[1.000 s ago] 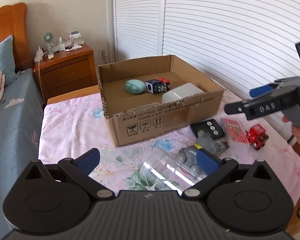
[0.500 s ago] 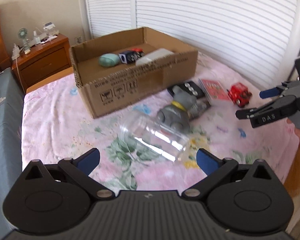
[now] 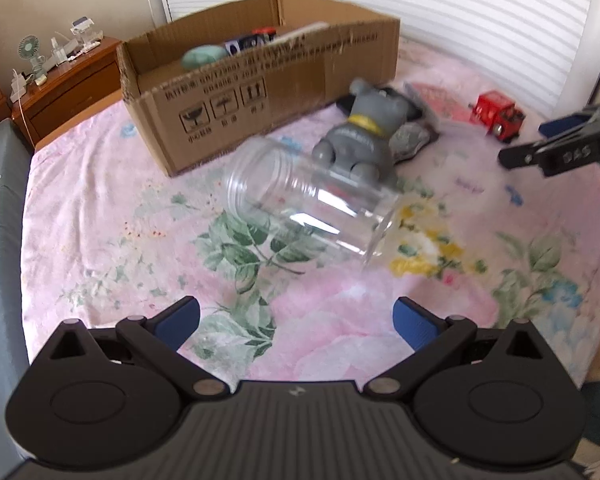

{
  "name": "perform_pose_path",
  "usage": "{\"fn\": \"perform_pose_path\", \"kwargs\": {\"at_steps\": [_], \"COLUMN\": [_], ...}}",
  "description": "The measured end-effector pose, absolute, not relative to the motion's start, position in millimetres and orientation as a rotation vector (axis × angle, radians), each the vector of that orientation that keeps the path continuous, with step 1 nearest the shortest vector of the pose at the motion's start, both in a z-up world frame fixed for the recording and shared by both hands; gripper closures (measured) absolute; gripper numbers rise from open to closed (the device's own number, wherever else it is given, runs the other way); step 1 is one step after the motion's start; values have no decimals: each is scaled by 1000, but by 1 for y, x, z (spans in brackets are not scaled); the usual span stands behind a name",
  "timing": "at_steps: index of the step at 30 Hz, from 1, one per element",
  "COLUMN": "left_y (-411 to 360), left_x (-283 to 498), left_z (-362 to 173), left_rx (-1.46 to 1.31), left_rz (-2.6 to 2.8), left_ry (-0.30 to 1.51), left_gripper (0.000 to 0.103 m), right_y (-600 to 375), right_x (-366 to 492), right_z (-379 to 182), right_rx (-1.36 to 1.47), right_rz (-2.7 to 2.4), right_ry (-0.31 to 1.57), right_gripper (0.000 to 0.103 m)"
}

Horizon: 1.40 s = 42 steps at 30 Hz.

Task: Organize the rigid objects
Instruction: 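Move left tool to empty clear jar while right tool approaches red train, then close left tool on empty clear jar while right tool reaches red train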

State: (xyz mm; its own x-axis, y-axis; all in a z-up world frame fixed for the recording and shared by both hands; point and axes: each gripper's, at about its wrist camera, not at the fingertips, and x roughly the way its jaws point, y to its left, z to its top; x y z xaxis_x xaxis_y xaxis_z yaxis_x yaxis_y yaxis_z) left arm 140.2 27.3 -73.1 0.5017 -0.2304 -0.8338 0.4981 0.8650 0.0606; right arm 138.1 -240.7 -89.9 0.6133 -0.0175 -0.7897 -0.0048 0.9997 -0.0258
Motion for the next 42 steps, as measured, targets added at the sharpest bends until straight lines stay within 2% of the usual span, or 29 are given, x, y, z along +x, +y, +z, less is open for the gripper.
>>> {"fn": "perform_pose_path", "kwargs": {"at_steps": [15, 25, 36, 40, 42], "left_y": [31, 15, 14, 15, 15], "left_x": [178, 182, 179, 179, 178], "left_z": [-77, -70, -65, -65, -64], "left_rx": [284, 374, 358, 353, 345], "left_rz": [-568, -574, -564, -562, -564], "left_ry": [906, 825, 826, 827, 828], "left_gripper": [0, 2, 3, 3, 3], "right_y": [-240, -240, -242, -237, -235], "right_x": [133, 137, 162, 161, 160], "right_z": [-91, -91, -92, -88, -85], "right_rx": [-27, -29, -58, -105, -130], "right_rz": [-3, 3, 44, 81, 97], "right_ry": [878, 875, 877, 864, 855], "right_gripper": [0, 0, 0, 10, 24]}}
